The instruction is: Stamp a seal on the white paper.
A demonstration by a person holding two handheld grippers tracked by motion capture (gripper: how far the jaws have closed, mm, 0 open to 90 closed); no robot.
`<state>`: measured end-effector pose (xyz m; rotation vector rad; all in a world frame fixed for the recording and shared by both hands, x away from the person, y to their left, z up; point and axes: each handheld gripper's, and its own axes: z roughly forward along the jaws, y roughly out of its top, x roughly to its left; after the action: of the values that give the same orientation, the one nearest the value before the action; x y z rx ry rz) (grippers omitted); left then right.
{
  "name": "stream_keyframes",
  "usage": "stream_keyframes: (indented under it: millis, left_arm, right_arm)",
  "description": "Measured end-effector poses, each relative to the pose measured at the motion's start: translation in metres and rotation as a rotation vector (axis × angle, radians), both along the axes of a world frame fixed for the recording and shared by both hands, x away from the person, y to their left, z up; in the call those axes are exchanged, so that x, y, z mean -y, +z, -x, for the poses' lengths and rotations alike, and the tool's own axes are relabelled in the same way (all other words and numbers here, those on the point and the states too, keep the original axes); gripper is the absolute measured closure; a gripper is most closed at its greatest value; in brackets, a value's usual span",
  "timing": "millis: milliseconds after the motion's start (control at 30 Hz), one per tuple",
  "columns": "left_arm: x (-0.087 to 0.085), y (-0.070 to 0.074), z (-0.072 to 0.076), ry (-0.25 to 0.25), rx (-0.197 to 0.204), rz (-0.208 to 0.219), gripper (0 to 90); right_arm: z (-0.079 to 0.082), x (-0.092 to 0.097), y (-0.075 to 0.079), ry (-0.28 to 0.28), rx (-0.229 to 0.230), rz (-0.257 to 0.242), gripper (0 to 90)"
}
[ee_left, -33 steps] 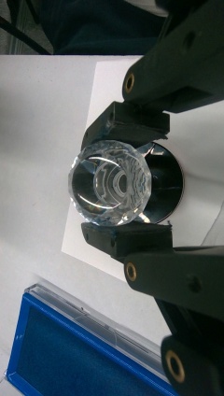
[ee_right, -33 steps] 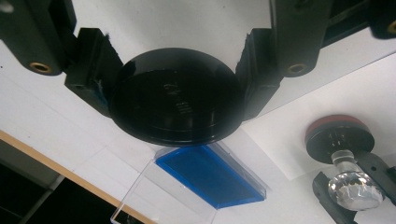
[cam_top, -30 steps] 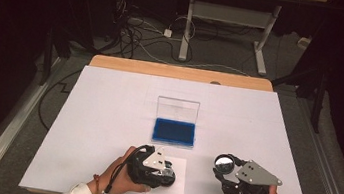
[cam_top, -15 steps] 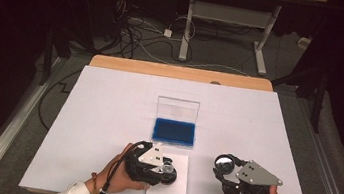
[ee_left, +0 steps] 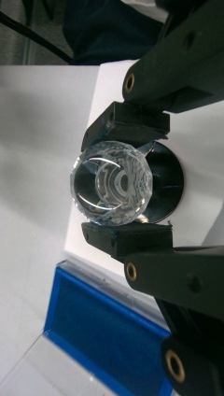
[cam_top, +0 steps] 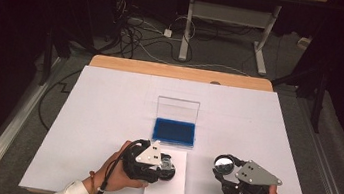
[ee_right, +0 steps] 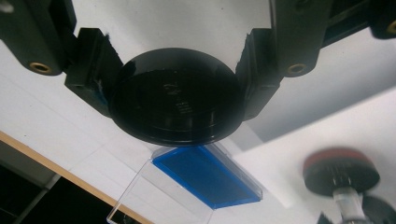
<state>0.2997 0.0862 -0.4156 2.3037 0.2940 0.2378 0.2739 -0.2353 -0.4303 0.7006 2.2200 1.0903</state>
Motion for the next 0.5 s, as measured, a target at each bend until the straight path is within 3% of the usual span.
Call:
stream_keyframes:
  millis: [33,167,267,400,433,500]
  left_arm:
    - [0.001,-0.004,0.000,0.001,0.009,-0.027,54.4]
    - [0.005,-0.006,0.002,-0.014,0.006,-0.037,54.4]
    - [0.002,-0.001,0.001,-0.010,-0.003,0.005,54.4]
    - [-0.004,0.002,-0.002,-0.013,-0.045,0.053,54.4]
    - [-0.003,0.001,-0.003,-0.011,-0.039,0.040,54.4]
    - [0.004,-0.009,-0.001,-0.002,0.002,-0.041,54.5]
  right_arm:
    - [0.000,0.000,0.000,0.002,-0.003,0.000,38.9]
    - [0.000,-0.002,-0.001,0.006,-0.008,0.003,38.9]
    - [0.000,-0.002,-0.001,0.007,-0.007,0.003,38.9]
    - [0.000,-0.001,-0.001,0.005,-0.013,0.001,38.9]
    - [0.000,-0.001,-0.001,0.006,-0.012,0.003,38.9]
    - [0.000,-0.002,-0.001,0.007,-0.013,0.005,38.9]
